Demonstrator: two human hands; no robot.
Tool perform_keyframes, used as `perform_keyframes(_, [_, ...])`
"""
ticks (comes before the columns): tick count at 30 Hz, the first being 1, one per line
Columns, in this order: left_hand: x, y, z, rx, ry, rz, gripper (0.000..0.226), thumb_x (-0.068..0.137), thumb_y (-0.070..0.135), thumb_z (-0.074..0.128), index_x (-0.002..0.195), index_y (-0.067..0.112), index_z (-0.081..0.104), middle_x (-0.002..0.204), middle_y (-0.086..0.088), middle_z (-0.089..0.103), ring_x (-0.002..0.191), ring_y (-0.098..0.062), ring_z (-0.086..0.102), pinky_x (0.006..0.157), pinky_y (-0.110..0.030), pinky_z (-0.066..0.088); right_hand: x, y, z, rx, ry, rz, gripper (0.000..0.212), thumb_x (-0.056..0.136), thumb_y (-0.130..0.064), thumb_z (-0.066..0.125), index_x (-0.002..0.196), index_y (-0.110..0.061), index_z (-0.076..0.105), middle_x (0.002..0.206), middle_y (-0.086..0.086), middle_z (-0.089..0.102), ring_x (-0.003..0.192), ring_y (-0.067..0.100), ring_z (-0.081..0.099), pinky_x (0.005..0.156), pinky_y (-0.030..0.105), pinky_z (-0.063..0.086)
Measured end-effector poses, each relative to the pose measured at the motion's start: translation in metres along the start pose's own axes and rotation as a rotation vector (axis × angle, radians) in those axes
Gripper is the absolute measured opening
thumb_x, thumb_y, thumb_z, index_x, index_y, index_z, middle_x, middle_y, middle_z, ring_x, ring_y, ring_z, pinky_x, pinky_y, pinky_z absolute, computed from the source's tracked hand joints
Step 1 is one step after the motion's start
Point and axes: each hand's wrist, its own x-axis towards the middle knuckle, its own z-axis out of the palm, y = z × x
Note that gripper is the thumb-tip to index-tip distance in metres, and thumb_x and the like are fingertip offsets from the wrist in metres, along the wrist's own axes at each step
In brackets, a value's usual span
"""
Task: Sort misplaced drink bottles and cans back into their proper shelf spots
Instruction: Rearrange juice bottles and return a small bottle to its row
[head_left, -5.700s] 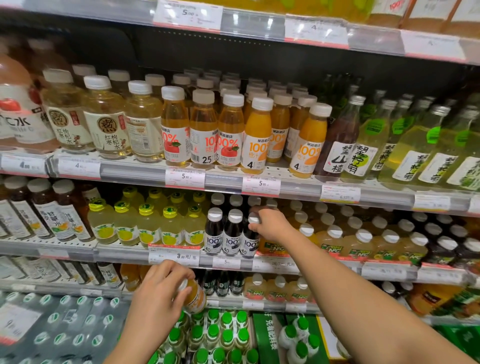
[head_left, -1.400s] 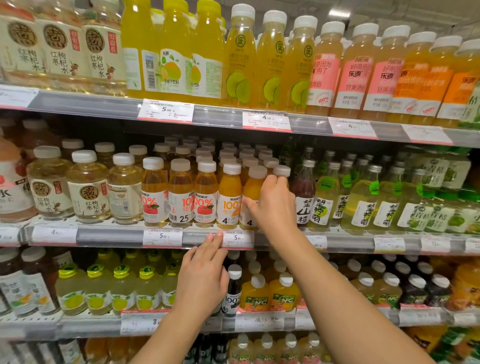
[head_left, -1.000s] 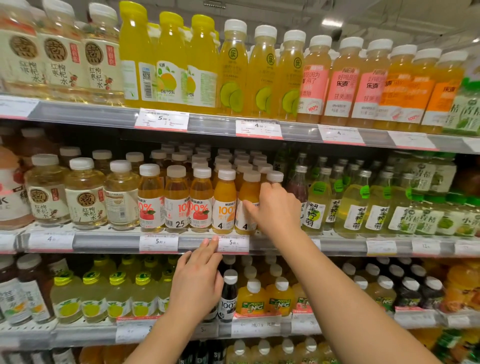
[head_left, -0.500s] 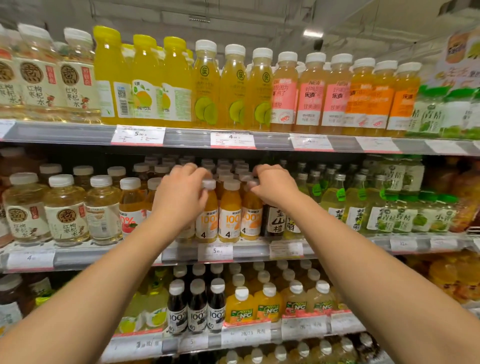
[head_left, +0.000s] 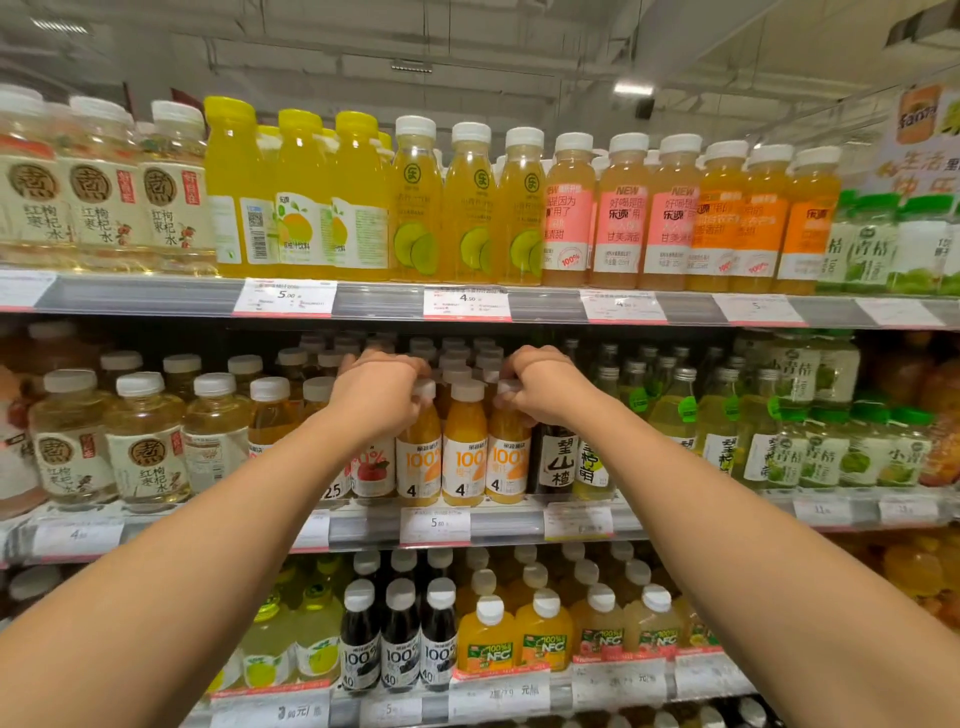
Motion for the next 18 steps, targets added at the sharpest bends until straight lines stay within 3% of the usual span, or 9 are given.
perform_keyframes(8, [0.003, 0.001, 0.002, -0.009, -0.011, 0.035, 0.046, 0.098, 0.044, 0.056, 0.143, 0.039, 0.048, 0.139, 0.002, 0.06, 0.137, -0.027, 0.041, 0.114, -0.05, 0.028, -0.007, 0.002, 0.001, 0.065, 0.011, -0.008, 0.046, 0.095, -0.031, 0.073, 0.135, -0.014, 0.059, 0.124, 0.01, 0.058, 0.107, 0.031, 0.066, 0.093, 0.042, 0.06])
perform_keyframes(15, [-0.005, 0.006, 0.008, 0.035, 0.031, -0.014, 0.049, 0.099, 0.038, 0.056, 0.146, 0.038, 0.045, 0.141, 0.001, 0.059, 0.139, -0.028, 0.04, 0.117, -0.052, 0.025, -0.012, 0.003, 0.009, 0.058, 0.025, 0.002, 0.051, 0.095, -0.036, 0.069, 0.14, -0.018, 0.055, 0.131, 0.011, 0.058, 0.12, 0.033, 0.058, 0.097, 0.045, 0.057])
perform_keyframes(18, [-0.014, 0.011, 0.012, 0.106, 0.084, -0.014, 0.053, 0.095, 0.039, 0.057, 0.147, 0.036, 0.045, 0.14, 0.002, 0.059, 0.135, -0.027, 0.043, 0.113, -0.051, 0.033, -0.022, 0.006, 0.017, 0.039, 0.066, -0.061, 0.054, 0.093, -0.033, 0.071, 0.142, -0.018, 0.055, 0.131, 0.009, 0.063, 0.123, 0.031, 0.061, 0.099, 0.045, 0.057])
